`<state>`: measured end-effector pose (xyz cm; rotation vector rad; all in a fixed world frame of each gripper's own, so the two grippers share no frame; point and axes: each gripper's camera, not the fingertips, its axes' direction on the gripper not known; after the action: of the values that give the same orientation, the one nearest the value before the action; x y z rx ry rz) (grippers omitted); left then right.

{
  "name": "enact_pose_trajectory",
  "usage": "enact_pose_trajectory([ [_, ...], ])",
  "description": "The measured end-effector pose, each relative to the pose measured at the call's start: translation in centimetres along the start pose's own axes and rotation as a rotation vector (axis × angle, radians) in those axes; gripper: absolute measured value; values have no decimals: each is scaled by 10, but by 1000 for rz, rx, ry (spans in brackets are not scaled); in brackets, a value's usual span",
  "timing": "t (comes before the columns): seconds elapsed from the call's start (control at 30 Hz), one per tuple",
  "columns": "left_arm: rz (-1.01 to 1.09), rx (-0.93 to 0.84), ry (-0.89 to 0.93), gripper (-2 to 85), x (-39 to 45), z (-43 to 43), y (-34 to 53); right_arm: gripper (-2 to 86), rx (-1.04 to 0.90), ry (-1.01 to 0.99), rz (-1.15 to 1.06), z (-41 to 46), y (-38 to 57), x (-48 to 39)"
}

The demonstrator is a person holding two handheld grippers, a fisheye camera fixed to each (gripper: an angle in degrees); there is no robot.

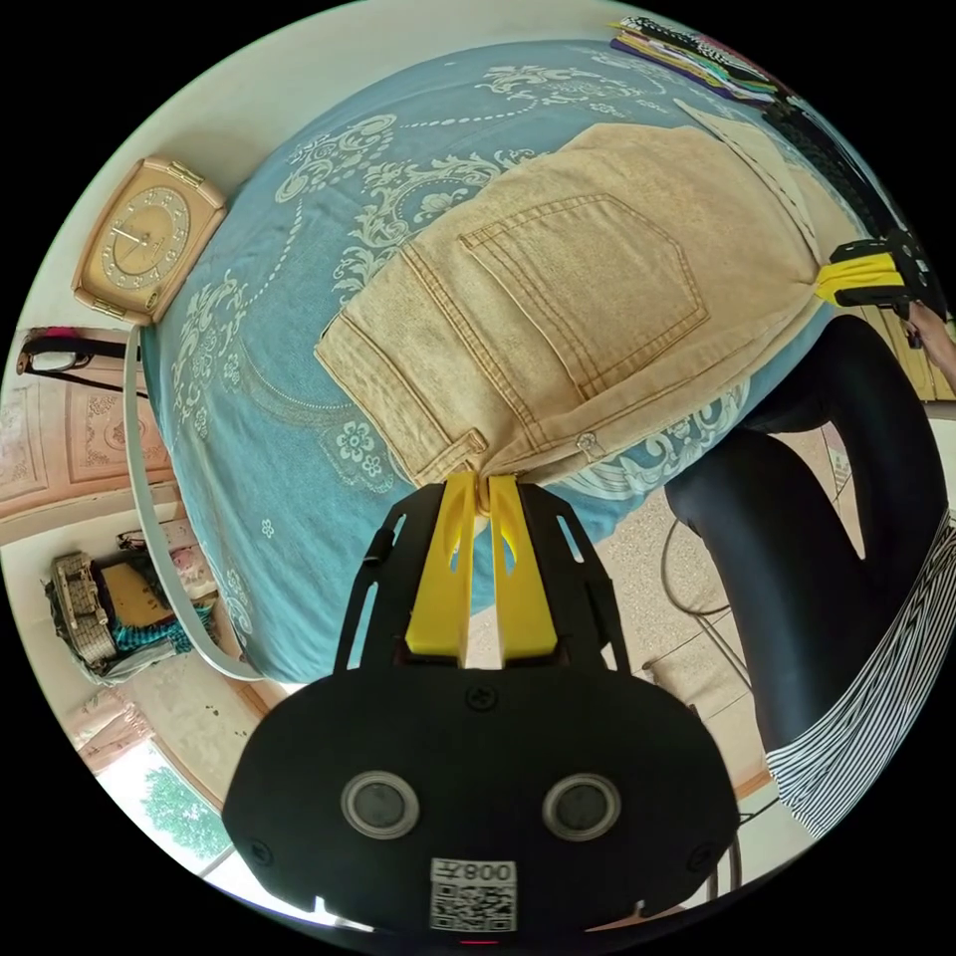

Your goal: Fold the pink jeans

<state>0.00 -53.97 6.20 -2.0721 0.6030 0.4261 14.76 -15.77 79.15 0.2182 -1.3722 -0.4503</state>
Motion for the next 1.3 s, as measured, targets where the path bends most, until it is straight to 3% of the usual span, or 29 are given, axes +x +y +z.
enact_pose_trajectory([
  [0.37,-163,37,198,16,-46,26,28,6,5,98,-62,17,12,-1],
  [0.7,-191,80,301,39,-76,37,59,7,-3,115,-79,23,18,6],
  [1.03,-343,365,504,25,-89,21,111,8,43,183,-109,19,31,3],
  [1.2,-405,198,385,7,-71,47,90,7,24,172,-128,10,31,8],
  [1.3,-464,186,435,3,-79,61,88,7,8,166,-136,3,30,10],
])
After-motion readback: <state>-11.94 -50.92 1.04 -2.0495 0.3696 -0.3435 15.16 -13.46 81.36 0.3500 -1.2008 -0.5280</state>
